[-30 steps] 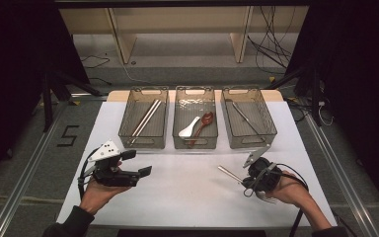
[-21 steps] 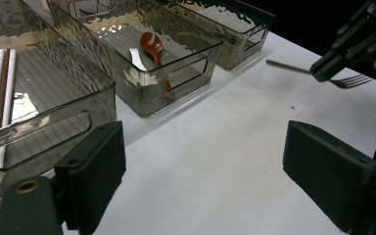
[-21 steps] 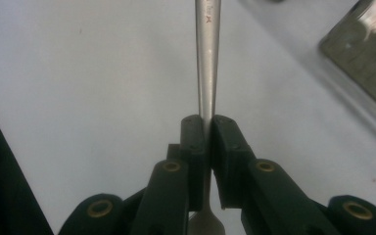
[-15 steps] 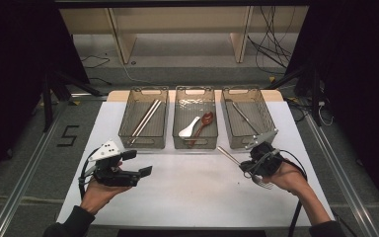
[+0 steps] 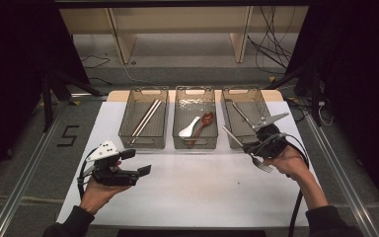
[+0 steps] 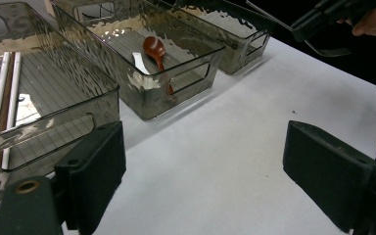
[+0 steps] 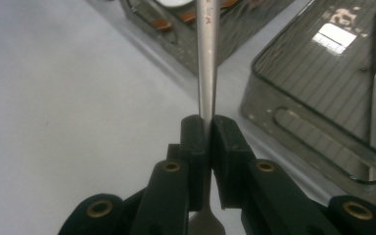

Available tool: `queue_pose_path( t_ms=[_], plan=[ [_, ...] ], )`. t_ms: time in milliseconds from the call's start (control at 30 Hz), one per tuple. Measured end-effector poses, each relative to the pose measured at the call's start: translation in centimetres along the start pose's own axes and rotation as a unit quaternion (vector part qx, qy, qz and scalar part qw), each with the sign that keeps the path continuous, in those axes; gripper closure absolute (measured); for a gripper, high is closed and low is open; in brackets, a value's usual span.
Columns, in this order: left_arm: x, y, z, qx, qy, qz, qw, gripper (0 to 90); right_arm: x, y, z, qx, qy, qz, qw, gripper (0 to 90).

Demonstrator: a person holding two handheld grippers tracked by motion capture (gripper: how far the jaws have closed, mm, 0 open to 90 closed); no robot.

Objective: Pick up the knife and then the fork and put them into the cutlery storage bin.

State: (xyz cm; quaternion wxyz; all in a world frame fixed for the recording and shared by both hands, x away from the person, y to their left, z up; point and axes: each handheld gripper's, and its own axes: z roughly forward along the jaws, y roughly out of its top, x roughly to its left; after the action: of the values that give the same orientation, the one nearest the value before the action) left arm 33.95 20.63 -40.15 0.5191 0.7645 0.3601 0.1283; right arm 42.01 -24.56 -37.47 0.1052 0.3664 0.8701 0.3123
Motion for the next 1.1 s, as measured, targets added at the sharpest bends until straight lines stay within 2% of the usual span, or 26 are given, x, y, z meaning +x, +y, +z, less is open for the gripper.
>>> queue_pose_path(
  t_ms=[167, 533, 833, 1100],
  plan=[
    [0.0, 0.0, 0.0, -0.001, -0.001, 0.001, 1.0, 15.5, -1.3, 0.8, -0.3, -0.015, -0.011, 0.019, 0.9996, 84.4],
    [0.0, 0.0, 0.0, -0.003, -0.001, 0.0, 1.0, 15.5, -4.2, 2.5, 0.0, -0.017, -0.032, 0.053, 0.9979, 84.4],
    [0.1, 0.0, 0.0, -0.003, -0.003, -0.004, 1.0, 15.5, -7.0, 4.9, 1.2, 0.0, -0.06, 0.089, 0.9943, 84.4],
    [0.1, 0.0, 0.0, -0.004, -0.004, -0.004, 1.0, 15.5, -8.0, 6.7, 1.9, 0.008, -0.075, 0.092, 0.9929, 84.4]
  ],
)
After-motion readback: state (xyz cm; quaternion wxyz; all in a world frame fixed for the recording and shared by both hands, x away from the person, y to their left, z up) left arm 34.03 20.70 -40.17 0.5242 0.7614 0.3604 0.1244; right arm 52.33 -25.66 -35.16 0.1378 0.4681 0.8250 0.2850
